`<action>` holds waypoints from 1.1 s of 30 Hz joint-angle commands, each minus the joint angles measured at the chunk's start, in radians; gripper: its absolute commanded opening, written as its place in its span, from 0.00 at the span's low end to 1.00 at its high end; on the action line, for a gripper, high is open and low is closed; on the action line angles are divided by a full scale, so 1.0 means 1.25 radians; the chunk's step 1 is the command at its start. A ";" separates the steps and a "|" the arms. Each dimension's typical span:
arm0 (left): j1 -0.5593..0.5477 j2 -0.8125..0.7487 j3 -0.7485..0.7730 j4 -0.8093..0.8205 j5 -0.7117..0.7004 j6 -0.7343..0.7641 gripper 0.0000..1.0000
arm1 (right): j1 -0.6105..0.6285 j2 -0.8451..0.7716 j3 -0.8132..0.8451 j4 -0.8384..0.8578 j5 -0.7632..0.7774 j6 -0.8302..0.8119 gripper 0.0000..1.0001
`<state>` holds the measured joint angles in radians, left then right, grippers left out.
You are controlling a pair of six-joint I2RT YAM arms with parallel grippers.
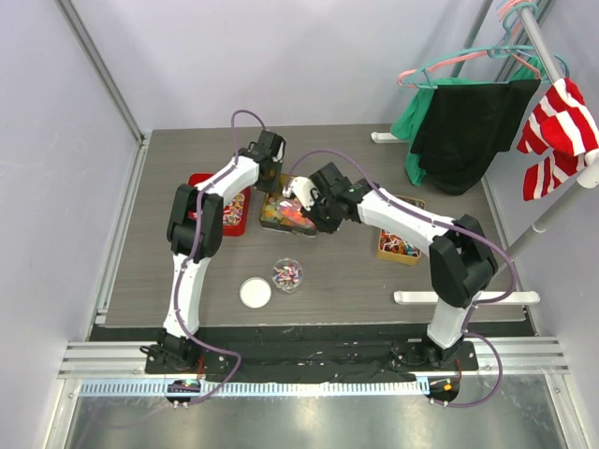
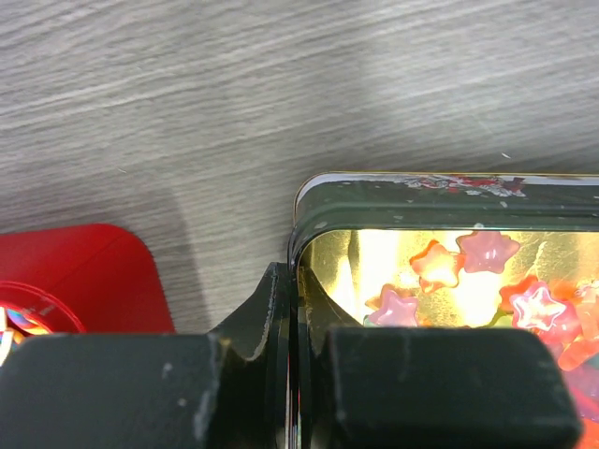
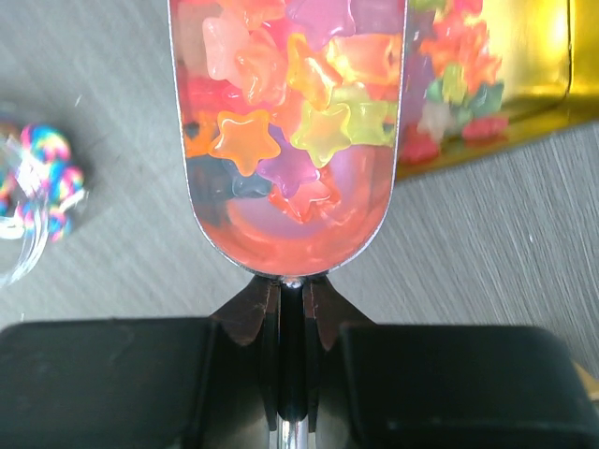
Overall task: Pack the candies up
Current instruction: Place the fake candies in the packing bottle.
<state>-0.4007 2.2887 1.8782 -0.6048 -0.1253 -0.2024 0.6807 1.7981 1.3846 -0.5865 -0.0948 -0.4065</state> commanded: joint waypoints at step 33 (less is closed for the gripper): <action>0.081 -0.162 -0.021 -0.008 0.240 0.069 0.86 | 0.248 -0.151 -0.027 -0.348 0.261 -0.254 0.01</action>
<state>-0.3107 2.1952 1.8679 -0.6384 0.0990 -0.1436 0.9623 1.5951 1.2892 -0.9688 0.1497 -0.7033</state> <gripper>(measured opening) 0.847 0.147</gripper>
